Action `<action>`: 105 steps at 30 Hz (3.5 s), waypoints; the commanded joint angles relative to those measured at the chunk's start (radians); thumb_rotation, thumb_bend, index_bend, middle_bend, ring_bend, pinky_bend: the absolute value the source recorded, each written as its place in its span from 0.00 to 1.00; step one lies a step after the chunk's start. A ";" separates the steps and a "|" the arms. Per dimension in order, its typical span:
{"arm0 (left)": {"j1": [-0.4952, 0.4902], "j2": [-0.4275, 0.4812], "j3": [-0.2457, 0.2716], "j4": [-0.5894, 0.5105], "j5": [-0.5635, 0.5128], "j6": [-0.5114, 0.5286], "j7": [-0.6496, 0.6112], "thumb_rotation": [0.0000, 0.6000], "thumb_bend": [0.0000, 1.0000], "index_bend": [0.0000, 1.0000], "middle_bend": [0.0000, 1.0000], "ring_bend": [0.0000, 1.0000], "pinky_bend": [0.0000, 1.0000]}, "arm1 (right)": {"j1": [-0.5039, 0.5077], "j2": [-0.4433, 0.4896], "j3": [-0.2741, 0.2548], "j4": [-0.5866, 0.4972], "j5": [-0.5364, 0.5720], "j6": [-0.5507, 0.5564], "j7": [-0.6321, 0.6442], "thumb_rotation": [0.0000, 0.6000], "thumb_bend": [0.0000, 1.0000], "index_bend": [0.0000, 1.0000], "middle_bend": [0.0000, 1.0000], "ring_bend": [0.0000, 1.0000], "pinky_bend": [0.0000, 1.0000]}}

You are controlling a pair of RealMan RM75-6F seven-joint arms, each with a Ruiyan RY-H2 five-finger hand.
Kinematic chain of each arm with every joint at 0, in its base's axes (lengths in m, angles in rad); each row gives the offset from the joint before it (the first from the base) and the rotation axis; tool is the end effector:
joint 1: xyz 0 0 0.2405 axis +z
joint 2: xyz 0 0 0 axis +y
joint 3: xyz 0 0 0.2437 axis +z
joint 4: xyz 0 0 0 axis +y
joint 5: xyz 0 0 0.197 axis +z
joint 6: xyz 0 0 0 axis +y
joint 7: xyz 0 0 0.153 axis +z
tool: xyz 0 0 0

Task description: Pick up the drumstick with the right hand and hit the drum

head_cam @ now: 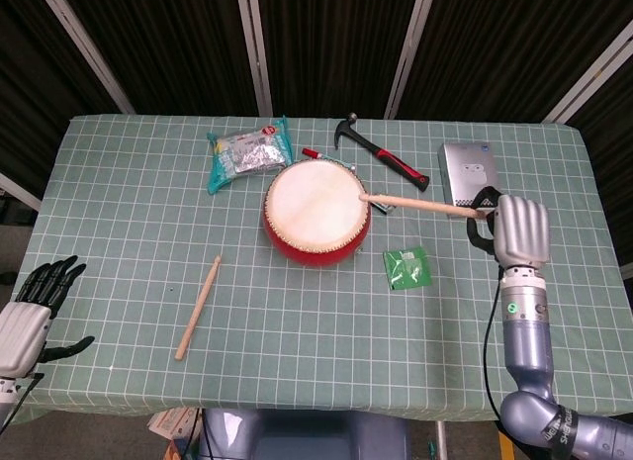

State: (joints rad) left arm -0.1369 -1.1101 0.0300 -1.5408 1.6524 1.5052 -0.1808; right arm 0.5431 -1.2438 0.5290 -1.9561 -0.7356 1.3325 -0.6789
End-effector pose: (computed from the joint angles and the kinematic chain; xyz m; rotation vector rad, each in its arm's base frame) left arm -0.2841 0.1864 0.1564 -1.5459 -0.9440 -1.0471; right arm -0.1450 -0.3399 0.1606 1.2137 -0.9614 0.9540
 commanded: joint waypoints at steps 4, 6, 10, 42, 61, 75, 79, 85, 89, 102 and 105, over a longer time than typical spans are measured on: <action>-0.007 0.013 0.001 -0.013 -0.017 -0.027 -0.024 1.00 0.00 0.00 0.00 0.00 0.00 | 0.107 -0.071 0.022 0.087 0.082 -0.016 -0.043 1.00 0.55 0.96 1.00 1.00 1.00; -0.009 0.020 0.002 -0.023 -0.026 -0.037 -0.041 1.00 0.00 0.00 0.00 0.00 0.00 | 0.145 -0.105 0.066 0.106 0.125 -0.017 -0.003 1.00 0.55 0.96 1.00 1.00 1.00; -0.014 0.031 0.003 -0.035 -0.036 -0.055 -0.055 1.00 0.00 0.00 0.00 0.00 0.00 | 0.197 -0.149 0.081 0.150 0.158 0.001 0.012 1.00 0.55 0.96 1.00 1.00 1.00; -0.016 0.034 -0.001 -0.044 -0.052 -0.070 -0.060 1.00 0.00 0.00 0.00 0.00 0.00 | 0.318 -0.282 -0.063 0.384 -0.007 0.105 -0.127 1.00 0.56 0.96 1.00 1.00 1.00; -0.020 0.036 -0.001 -0.057 -0.056 -0.084 -0.053 1.00 0.00 0.00 0.00 0.00 0.00 | 0.262 -0.290 0.046 0.352 0.115 0.049 0.164 1.00 0.56 0.96 1.00 1.00 1.00; -0.021 0.041 -0.001 -0.059 -0.061 -0.089 -0.065 1.00 0.00 0.00 0.00 0.00 0.00 | 0.373 -0.474 -0.324 0.756 -0.193 0.024 -0.172 1.00 0.56 0.96 1.00 1.00 1.00; -0.019 0.040 -0.001 -0.059 -0.060 -0.087 -0.062 1.00 0.00 0.00 0.00 0.00 0.00 | 0.348 -0.443 -0.260 0.693 -0.187 0.063 -0.127 1.00 0.56 0.96 1.00 1.00 1.00; -0.017 0.039 -0.002 -0.062 -0.067 -0.088 -0.056 1.00 0.00 0.00 0.00 0.00 0.00 | 0.275 -0.365 -0.163 0.510 -0.140 0.124 -0.030 1.00 0.56 0.96 1.00 1.00 1.00; -0.016 0.040 -0.002 -0.066 -0.069 -0.089 -0.058 1.00 0.00 0.00 0.00 0.00 0.00 | 0.194 -0.274 -0.174 0.353 -0.148 0.144 0.021 1.00 0.56 0.96 1.00 1.00 1.00; -0.012 0.034 0.000 -0.069 -0.050 -0.072 -0.036 1.00 0.00 0.00 0.00 0.00 0.00 | -0.055 -0.119 -0.442 0.180 -0.324 0.170 0.147 1.00 0.56 0.96 1.00 1.00 1.00; -0.009 0.029 0.001 -0.064 -0.038 -0.060 -0.030 1.00 0.00 0.00 0.00 0.00 0.00 | -0.084 -0.147 -0.483 0.205 -0.339 0.160 0.145 1.00 0.56 0.96 1.00 1.00 1.00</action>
State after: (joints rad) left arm -0.1470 -1.0796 0.0305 -1.6066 1.6121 1.4429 -0.2127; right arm 0.4786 -1.3781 0.0672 -1.7636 -1.0593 1.4977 -0.5380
